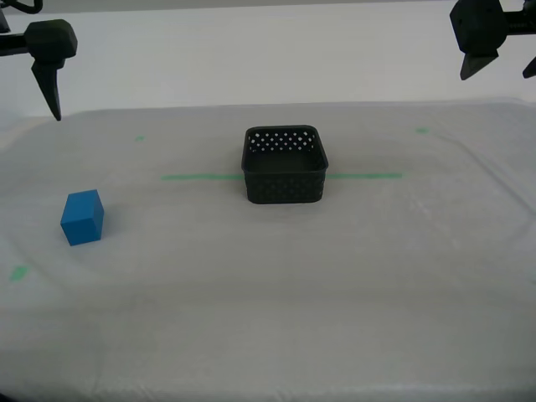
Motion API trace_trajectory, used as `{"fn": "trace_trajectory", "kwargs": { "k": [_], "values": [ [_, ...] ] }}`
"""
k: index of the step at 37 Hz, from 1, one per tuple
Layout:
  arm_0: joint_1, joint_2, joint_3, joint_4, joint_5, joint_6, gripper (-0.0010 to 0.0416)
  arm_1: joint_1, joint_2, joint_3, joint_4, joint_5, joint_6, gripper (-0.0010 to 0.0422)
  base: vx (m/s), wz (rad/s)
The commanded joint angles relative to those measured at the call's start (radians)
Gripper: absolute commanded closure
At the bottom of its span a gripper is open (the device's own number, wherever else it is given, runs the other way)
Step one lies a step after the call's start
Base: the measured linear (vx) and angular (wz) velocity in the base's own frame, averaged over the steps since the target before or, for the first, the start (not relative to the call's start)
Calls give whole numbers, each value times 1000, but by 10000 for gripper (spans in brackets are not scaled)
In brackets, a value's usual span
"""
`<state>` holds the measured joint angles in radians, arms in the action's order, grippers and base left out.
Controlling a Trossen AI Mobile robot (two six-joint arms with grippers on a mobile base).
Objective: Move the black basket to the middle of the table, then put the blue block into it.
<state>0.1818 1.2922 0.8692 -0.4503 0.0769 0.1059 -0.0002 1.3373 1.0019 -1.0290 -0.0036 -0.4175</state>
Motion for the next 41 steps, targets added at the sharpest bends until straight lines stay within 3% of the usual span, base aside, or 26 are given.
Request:
{"fn": "trace_trajectory", "kwargs": {
  "k": [1,29,41],
  "values": [
    [0,0,1,2,3,-2,7,-3,16,-13,42,25,-21,11,0,0],
    [0,0,2,2,3,-2,7,-21,18,-279,285,49,-62,11,0,0],
    [0,0,1,2,3,-2,7,-37,18,-311,357,49,-63,11,0,0]
  ]
}}
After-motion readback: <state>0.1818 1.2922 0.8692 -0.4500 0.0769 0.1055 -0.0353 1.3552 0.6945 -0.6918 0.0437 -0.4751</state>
